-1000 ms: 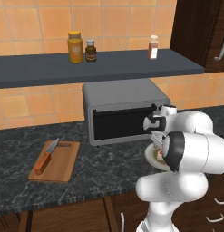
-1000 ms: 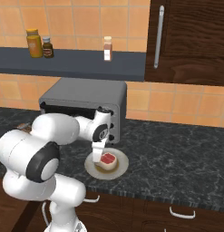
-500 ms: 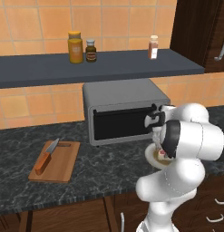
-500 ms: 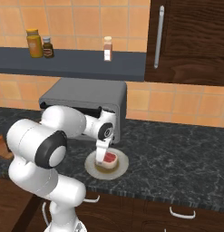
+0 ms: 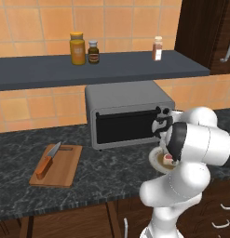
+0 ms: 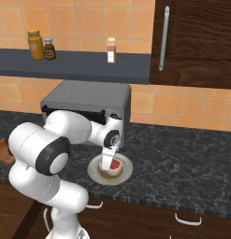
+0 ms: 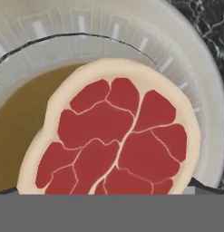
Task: Pick up the knife from the drawer and place it on the cutting board. Then place the meat from the plate to the cutting board.
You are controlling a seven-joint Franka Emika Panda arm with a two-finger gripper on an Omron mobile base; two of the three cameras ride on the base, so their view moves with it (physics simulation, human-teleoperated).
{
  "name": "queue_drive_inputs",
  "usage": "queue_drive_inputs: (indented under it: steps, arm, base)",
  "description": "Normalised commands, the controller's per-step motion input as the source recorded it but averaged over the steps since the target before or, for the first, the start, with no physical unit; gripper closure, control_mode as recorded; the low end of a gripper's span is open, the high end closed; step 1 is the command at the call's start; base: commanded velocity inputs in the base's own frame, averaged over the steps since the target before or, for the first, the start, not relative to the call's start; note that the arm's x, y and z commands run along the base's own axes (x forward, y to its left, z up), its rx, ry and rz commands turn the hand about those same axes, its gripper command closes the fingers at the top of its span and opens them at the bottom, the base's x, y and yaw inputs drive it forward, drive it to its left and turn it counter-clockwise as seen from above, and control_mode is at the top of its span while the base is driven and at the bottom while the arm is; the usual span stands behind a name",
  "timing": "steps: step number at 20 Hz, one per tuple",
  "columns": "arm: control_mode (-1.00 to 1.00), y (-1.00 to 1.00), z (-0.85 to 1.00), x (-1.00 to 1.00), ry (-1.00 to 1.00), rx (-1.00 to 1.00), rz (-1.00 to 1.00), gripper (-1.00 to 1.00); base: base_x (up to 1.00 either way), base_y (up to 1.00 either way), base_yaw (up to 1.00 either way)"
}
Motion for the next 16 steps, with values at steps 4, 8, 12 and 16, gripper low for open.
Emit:
queue_drive_inputs:
  steps: [4, 8, 12, 16]
  arm:
    - [-1.0, 0.0, -0.06, -0.16, -0.01, 0.0, 0.0, 1.0]
    - [-1.0, 0.01, 0.18, -0.39, 0.0, 0.01, 0.0, 1.0]
    - [-1.0, 0.12, 0.63, -0.3, 0.0, 0.0, 0.01, 1.0]
    - [-1.0, 0.3, 0.87, -0.34, 0.0, 0.0, 0.11, 1.0]
  base:
    - [0.0, 0.0, 0.0]
    - [0.0, 0.0, 0.0]
    - [0.0, 0.0, 0.0]
    - [0.0, 0.0, 0.0]
